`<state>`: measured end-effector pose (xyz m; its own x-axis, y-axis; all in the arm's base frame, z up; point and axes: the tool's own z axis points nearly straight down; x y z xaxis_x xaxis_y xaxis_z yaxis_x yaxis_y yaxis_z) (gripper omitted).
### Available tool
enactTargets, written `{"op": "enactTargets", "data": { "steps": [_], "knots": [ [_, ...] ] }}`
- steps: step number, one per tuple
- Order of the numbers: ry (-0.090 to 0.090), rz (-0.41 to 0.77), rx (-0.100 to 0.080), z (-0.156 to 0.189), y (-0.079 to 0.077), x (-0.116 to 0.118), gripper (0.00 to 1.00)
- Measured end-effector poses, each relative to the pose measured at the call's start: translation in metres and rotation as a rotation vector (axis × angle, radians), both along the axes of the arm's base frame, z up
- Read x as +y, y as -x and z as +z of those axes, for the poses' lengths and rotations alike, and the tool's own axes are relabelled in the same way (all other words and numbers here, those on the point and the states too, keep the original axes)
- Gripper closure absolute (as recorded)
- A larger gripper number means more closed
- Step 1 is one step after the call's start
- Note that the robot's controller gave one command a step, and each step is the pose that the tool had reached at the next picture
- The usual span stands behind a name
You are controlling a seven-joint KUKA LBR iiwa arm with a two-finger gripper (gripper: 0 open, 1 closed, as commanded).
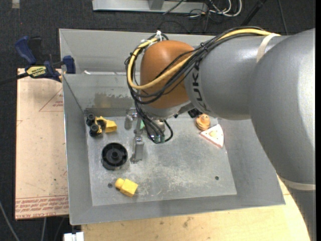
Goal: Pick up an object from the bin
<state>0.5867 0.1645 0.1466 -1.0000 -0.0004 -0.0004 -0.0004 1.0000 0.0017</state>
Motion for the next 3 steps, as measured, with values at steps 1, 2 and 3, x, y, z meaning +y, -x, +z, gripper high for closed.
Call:
{"op": "enactTargets", "data": {
  "steps": [1, 2, 3],
  "knots": [
    [-0.001, -0.010, -0.005, -0.054, 0.041, 0.038, 0.00],
    [0.001, -0.098, -0.001, -0.071, 0.034, 0.021, 1.00],
    [0.000, -0.098, 0.000, -0.072, 0.035, 0.021, 1.00]
  ]
}}
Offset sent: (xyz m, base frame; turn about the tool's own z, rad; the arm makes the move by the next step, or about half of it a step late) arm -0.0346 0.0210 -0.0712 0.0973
